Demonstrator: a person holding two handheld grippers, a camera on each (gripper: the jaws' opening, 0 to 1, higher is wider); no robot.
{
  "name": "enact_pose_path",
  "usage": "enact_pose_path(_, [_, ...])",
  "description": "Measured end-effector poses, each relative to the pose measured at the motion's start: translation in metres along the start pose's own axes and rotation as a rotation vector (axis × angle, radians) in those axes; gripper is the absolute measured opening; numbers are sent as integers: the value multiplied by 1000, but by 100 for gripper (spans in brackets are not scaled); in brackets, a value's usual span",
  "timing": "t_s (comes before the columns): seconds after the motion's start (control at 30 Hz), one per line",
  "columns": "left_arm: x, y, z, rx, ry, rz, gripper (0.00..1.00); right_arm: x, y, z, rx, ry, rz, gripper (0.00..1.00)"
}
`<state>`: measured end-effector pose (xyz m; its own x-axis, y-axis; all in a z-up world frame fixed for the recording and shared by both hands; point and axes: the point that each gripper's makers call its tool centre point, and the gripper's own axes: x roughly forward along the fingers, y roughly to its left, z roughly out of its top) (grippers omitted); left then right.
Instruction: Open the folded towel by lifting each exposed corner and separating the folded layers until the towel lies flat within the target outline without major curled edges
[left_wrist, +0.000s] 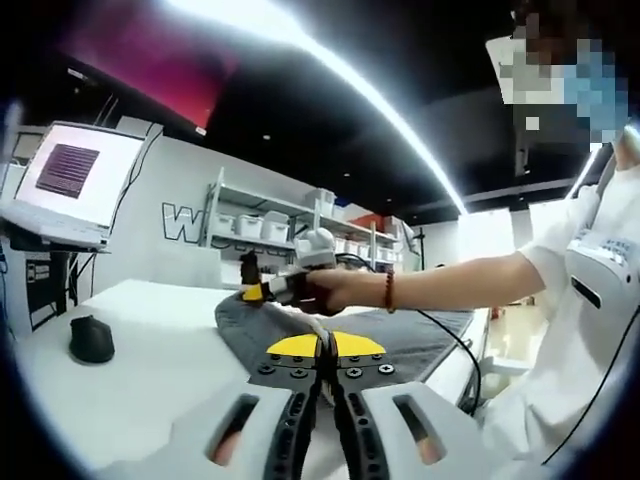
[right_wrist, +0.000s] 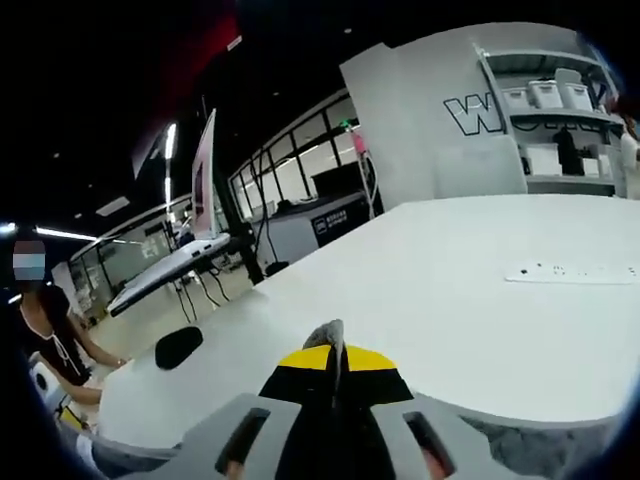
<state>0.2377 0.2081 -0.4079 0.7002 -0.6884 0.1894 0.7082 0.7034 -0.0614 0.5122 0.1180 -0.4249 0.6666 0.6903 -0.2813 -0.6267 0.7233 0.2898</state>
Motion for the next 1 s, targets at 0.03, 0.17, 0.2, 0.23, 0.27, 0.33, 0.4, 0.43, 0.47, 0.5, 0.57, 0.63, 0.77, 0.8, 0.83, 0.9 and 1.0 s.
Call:
enact_pose_path(0.03, [0,0,-1,0,0,-3,1,1,1,-1,-2,2,1,0])
enact_pose_path(0.17, [-2,2,-2,-4,1,1,1,2,2,-7,-15,13,4,0])
enact_pose_path(0.2, [-3,2,-2,-2,3,-2,1,2,3,-7,-7,11,7,0])
enact_pose_path(0.23, [-3,1,-3,2,8,-10,1,2,3,-8,-3,11,9,0])
enact_pose_path(0.27, [-4,0,-4,4,12,-15,1,3,4,-9,0,15,11,0])
enact_pose_path(0.33, [-5,2,-5,7,12,-10,1,3,5,-11,-6,19,11,0])
enact_pose_path(0.4, [-6,2,-5,10,15,-10,1,4,6,-12,-5,21,18,0])
enact_pose_path(0.43, [-6,2,-6,12,16,-10,1,4,6,-13,-3,22,18,0])
enact_pose_path(0.47, [-7,2,-6,12,17,-10,1,4,7,-13,-4,20,20,0])
enact_pose_path(0.5, [-7,3,-7,11,18,-9,1,5,8,-14,-3,23,24,0])
enact_pose_path(0.57, [-9,5,-10,17,25,-9,2,6,9,-16,4,23,26,0])
enact_pose_path(0.63, [-11,7,-12,13,28,-5,2,6,10,-19,9,31,29,0])
enact_pose_path(0.77, [-13,10,-12,10,25,5,2,7,12,-22,8,38,34,0])
enact_pose_path(0.8, [-14,10,-13,8,28,5,2,7,13,-23,7,39,35,0])
enact_pose_path(0.83, [-14,12,-15,3,37,10,2,7,13,-23,9,38,37,0])
enact_pose_path(0.9, [-14,14,-16,1,42,17,2,8,16,-26,23,46,50,0])
enact_pose_path(1.0, [-16,14,-18,8,53,21,2,9,18,-29,9,48,51,0])
